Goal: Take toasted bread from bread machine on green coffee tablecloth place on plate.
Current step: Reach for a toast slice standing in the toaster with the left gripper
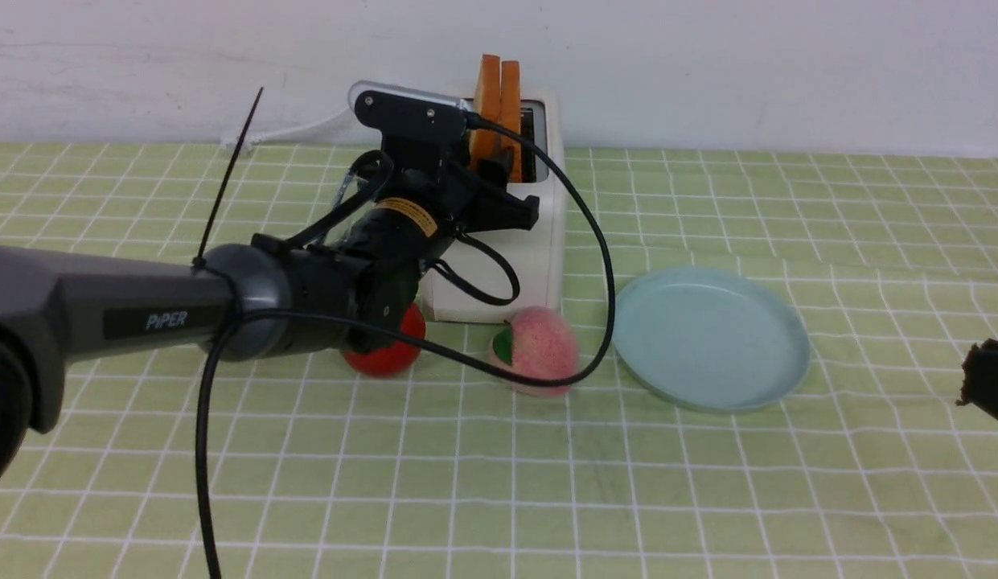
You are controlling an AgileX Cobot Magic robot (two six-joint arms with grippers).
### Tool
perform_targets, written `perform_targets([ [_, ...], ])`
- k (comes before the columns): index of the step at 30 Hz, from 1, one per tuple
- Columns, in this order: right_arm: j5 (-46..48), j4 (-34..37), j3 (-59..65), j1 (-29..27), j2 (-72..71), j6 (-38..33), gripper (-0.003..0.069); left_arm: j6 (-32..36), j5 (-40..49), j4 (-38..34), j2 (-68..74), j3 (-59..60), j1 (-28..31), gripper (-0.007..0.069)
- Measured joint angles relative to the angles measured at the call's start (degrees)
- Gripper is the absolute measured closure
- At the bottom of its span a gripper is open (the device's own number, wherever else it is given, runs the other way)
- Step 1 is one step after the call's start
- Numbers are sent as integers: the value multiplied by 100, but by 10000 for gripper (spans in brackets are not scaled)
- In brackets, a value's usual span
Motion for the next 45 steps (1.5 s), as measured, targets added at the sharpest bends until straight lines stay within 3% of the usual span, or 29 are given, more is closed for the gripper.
perform_targets([
  [11, -7, 14, 0, 0, 0, -42, 652, 132, 150, -142, -3, -37, 0, 262],
  [23, -239, 35, 0, 0, 0, -52, 645, 138, 1237, -238, -422, -11, 0, 266],
  [34, -301, 39, 0, 0, 0, -52, 643, 704, 327, -232, -232, 22, 0, 347],
  [45, -222, 121, 0, 0, 0, -54, 638, 704, 143, -364, 134, -339, 0, 354],
])
